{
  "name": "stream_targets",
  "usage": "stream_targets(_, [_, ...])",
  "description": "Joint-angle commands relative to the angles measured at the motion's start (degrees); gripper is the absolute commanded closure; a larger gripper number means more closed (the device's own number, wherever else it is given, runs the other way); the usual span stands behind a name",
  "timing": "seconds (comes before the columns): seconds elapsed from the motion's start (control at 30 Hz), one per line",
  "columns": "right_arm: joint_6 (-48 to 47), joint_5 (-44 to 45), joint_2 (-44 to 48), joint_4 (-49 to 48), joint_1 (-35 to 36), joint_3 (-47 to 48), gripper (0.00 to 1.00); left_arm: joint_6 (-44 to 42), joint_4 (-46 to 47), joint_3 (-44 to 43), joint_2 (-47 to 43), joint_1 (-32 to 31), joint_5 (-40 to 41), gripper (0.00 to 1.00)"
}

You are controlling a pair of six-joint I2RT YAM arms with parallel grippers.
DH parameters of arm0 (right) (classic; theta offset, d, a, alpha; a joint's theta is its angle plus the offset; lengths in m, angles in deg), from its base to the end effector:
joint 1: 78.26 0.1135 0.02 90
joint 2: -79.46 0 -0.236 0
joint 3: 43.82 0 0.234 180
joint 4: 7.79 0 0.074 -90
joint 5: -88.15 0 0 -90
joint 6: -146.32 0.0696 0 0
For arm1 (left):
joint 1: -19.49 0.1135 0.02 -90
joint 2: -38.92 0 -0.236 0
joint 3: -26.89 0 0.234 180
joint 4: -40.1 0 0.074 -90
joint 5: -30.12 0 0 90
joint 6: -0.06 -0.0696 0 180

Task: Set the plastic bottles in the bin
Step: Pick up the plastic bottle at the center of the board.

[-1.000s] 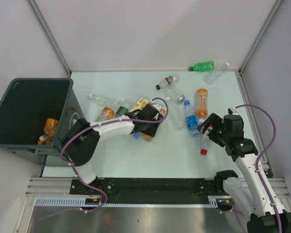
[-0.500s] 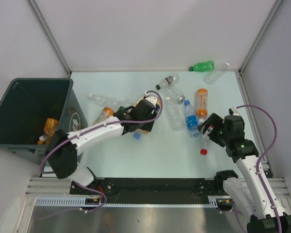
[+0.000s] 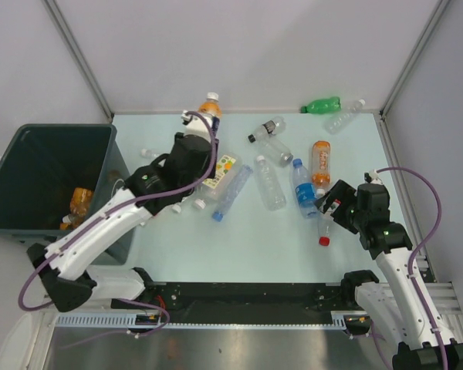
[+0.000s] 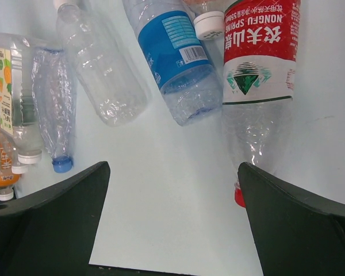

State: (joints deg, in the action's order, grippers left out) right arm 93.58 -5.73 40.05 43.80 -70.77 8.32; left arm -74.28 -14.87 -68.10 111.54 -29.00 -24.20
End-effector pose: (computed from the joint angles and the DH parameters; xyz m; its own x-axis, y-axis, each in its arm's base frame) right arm 0.1755 0.0278 0.2249 -0.6055 0.5296 -0.5940 0.2315 0.8313 0.5052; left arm 0.2132 -0.1797 0.3575 -0.4201 0.1438 -0.8960 0.1757 0.9816 0.0752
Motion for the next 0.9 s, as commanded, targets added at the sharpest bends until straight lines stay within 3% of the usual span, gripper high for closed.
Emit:
stream_targets(0.0, [-0.6, 0.54, 0.31, 0.27, -0.19, 0.6, 0.0, 0.68, -3.12, -3.27, -5.2, 0.68, 4.84, 0.44])
stream_targets(0.2, [-0.52, 0.63, 0.22, 0.01, -0.37, 0.6, 0.0, 2.8, -3.91, -2.83, -9.86, 0.94, 9.57, 0.43])
stream_targets(0.4, [-0.43, 0.8, 0.22, 0.27, -0.37, 0.6, 0.0, 7.71, -12.34, -6.69, -11.27, 0.94, 25.04, 0.42])
stream_targets(0.53, [-0.43, 0.72, -0.04, -0.17, -0.37, 0.6, 0.0, 5.53, -14.29, -7.75, -13.11, 1.38, 32.16, 0.4])
stream_targets(0.63, [-0.34, 0.63, -0.48, -0.43, -0.37, 0.6, 0.0, 2.11, -12.89, -7.4, -15.04, 4.62, 32.71, 0.38])
stream_targets(0.77, [-0.08, 0.1, -1.45, -1.4, -0.45, 0.6, 0.0, 0.69, -12.35, -8.71, -16.63, 14.8, 28.04, 0.39])
stream_targets(0.87, [0.27, -0.51, -1.8, -2.1, -0.28, 0.6, 0.0, -1.33, -10.69, -10.47, -17.94, 17.63, 29.09, 0.38])
